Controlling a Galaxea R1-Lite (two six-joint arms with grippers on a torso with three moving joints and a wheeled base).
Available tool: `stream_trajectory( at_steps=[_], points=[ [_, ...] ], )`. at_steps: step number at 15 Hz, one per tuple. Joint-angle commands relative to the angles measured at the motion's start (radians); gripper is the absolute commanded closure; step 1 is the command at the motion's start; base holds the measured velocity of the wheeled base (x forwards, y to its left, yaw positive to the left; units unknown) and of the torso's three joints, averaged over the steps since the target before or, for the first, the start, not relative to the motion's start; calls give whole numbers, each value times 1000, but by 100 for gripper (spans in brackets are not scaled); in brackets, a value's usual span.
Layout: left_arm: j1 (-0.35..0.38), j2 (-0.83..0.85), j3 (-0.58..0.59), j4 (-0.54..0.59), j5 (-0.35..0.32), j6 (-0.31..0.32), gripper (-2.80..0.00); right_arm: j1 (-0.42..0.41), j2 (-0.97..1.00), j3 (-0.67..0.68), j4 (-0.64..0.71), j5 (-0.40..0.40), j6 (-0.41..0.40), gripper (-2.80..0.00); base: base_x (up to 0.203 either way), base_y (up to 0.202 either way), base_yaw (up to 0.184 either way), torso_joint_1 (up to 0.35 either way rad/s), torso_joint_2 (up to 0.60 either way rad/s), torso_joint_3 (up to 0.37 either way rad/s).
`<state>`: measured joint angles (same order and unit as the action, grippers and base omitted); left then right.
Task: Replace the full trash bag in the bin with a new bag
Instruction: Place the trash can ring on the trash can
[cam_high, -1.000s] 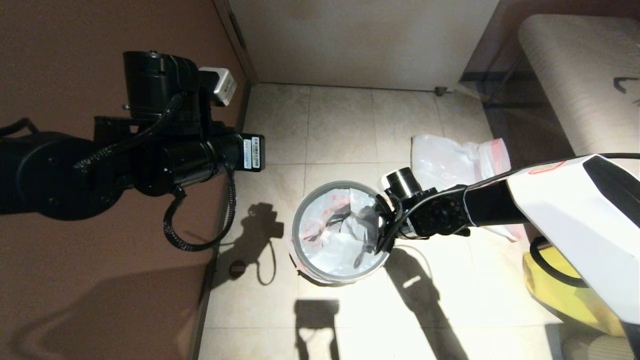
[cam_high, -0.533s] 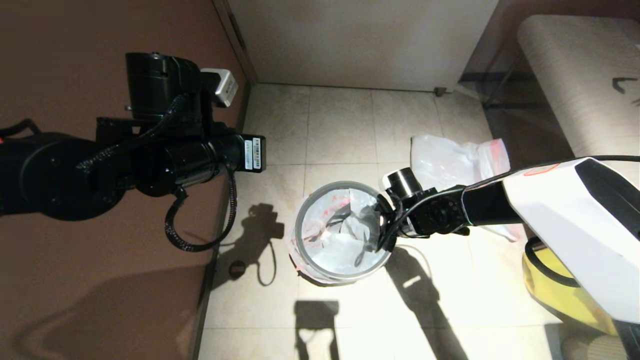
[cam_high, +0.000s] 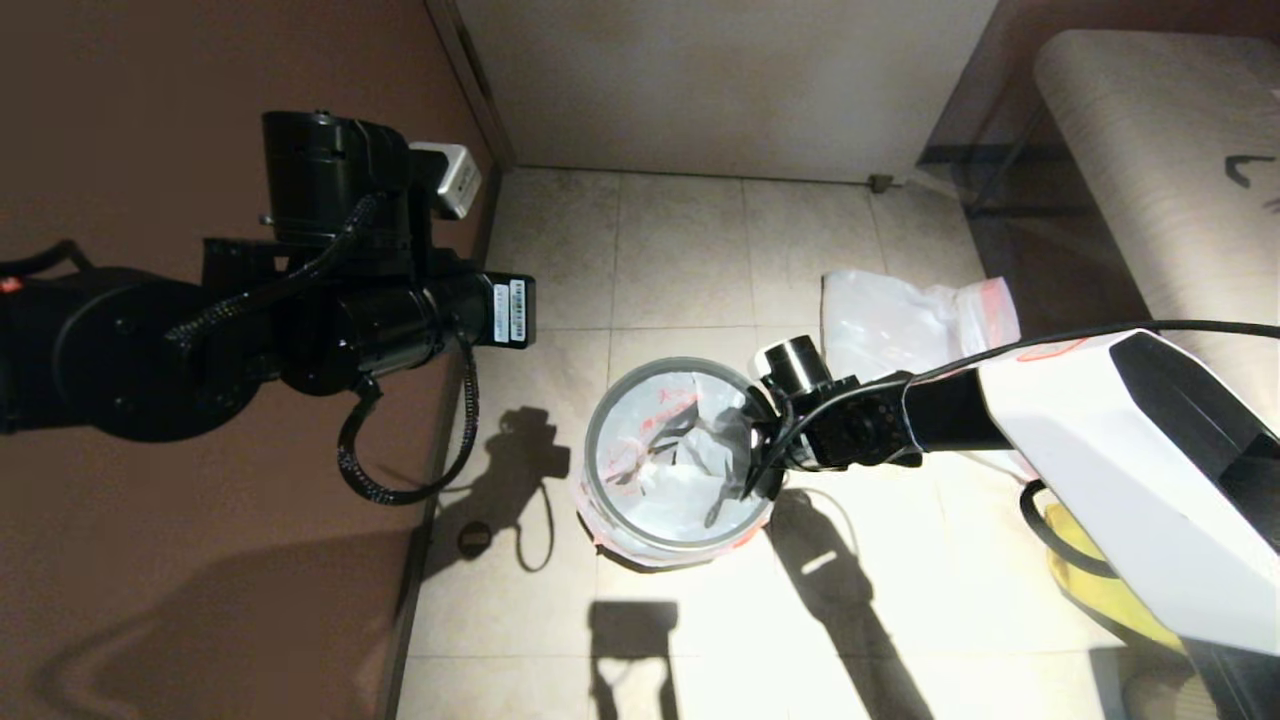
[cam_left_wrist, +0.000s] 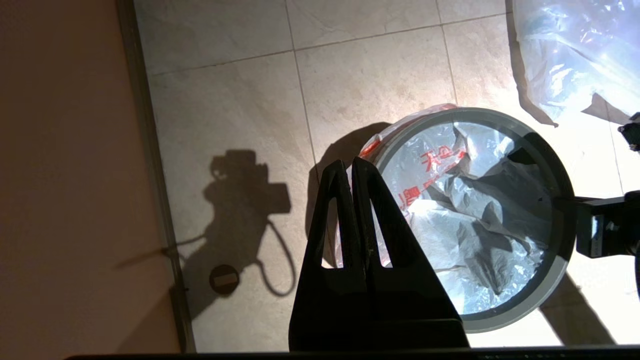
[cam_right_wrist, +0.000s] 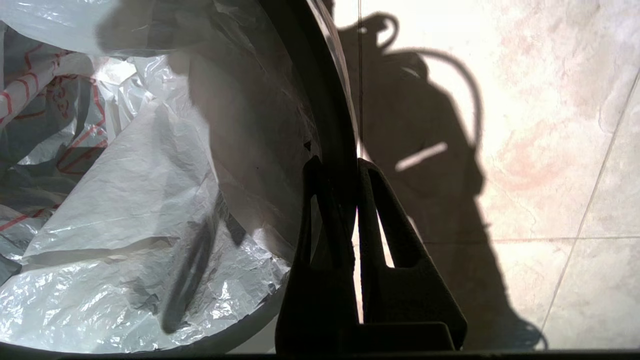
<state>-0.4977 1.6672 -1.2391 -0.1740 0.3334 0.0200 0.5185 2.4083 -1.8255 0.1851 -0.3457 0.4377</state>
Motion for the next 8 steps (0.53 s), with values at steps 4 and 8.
stream_trajectory(
  at_steps=[4,8],
  points=[
    [-19,16,6,4,3,0,0,2,-26,26,-7,-3,-20,-280,0,0,0,0,0,0],
    [-39,36,-1,4,6,-1,0,6,-82,50,-3,1,-17,-280,0,0,0,0,0,0]
  ],
)
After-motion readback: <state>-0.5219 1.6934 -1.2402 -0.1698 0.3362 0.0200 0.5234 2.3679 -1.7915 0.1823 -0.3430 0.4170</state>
